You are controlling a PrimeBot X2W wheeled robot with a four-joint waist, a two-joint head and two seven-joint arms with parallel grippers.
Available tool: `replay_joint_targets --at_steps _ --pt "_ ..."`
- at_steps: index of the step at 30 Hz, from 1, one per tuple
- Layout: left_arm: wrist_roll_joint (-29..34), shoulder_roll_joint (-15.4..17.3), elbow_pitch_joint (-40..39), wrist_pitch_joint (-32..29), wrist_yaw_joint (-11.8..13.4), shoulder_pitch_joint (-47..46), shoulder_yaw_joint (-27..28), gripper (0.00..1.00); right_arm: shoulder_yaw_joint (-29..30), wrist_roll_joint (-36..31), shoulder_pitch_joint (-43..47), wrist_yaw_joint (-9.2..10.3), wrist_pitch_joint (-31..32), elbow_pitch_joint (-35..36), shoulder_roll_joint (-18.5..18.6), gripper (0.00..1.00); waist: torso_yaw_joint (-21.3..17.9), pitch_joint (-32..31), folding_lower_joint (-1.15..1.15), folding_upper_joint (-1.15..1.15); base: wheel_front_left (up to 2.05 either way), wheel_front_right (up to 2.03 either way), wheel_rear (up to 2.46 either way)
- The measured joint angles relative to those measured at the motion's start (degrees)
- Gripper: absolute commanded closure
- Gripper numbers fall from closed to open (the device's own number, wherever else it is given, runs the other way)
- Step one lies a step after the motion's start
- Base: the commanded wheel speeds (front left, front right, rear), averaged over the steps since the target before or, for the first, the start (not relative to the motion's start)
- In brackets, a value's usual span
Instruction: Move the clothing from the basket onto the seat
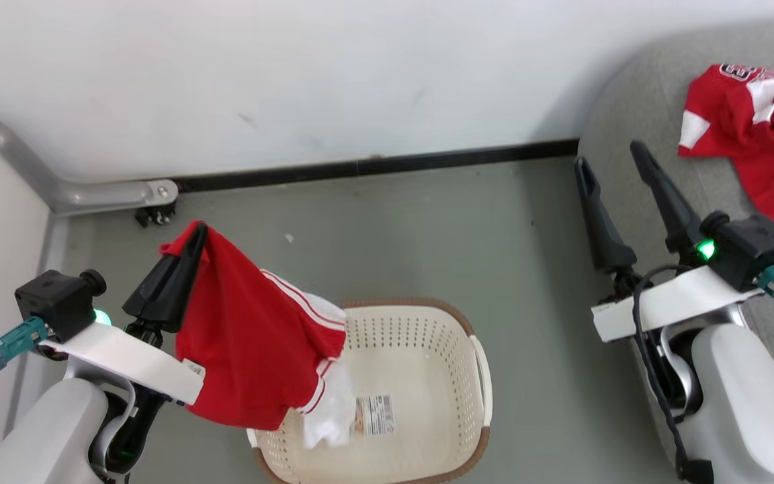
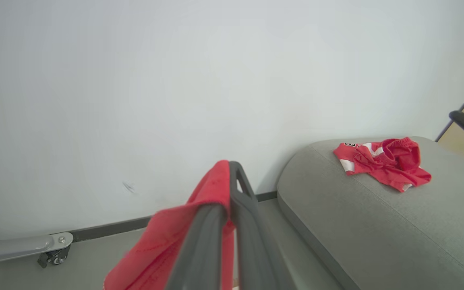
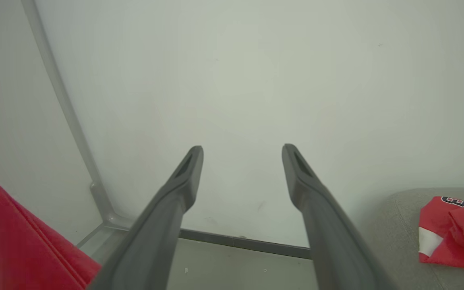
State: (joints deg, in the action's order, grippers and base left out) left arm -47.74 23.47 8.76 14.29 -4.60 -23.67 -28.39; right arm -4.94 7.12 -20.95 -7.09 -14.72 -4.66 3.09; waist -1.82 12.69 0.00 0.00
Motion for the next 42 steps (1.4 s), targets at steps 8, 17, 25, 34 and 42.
replay_joint_targets --at_steps 8,17,25,34,42 --pt "1.47 -1.75 -3.38 0.01 1.45 0.87 3.80 1.00 -0.22 0.48 3.55 0.00 0.01 -1.87 -0.03 0.00 0.54 -4.66 0.00 0.00 0.00 0.00 0.00" --pt "3.55 -1.89 -5.69 0.07 2.96 0.88 5.35 1.00 -1.23 0.53 6.15 0.00 0.01 -3.09 -0.08 0.00 0.52 -8.95 0.00 0.00 0.00 0.00 0.00" --pt "4.64 -1.80 -7.21 0.15 4.54 0.88 5.44 1.00 -3.60 1.00 8.81 0.00 0.01 -4.77 -0.13 0.00 0.01 -11.89 0.00 0.00 0.00 0.00 0.00" --pt "6.17 -1.59 -9.15 0.15 5.04 0.05 4.85 1.00 -7.11 1.01 9.55 0.00 0.01 -6.20 -0.11 0.00 -0.22 -13.85 0.00 0.00 0.00 0.00 0.00" --pt "8.31 -1.62 -11.15 -0.70 5.04 -3.39 2.78 1.00 -13.14 2.05 10.43 0.00 0.01 -7.25 -0.10 0.00 -0.33 -14.90 0.00 0.00 0.00 0.00 0.00"
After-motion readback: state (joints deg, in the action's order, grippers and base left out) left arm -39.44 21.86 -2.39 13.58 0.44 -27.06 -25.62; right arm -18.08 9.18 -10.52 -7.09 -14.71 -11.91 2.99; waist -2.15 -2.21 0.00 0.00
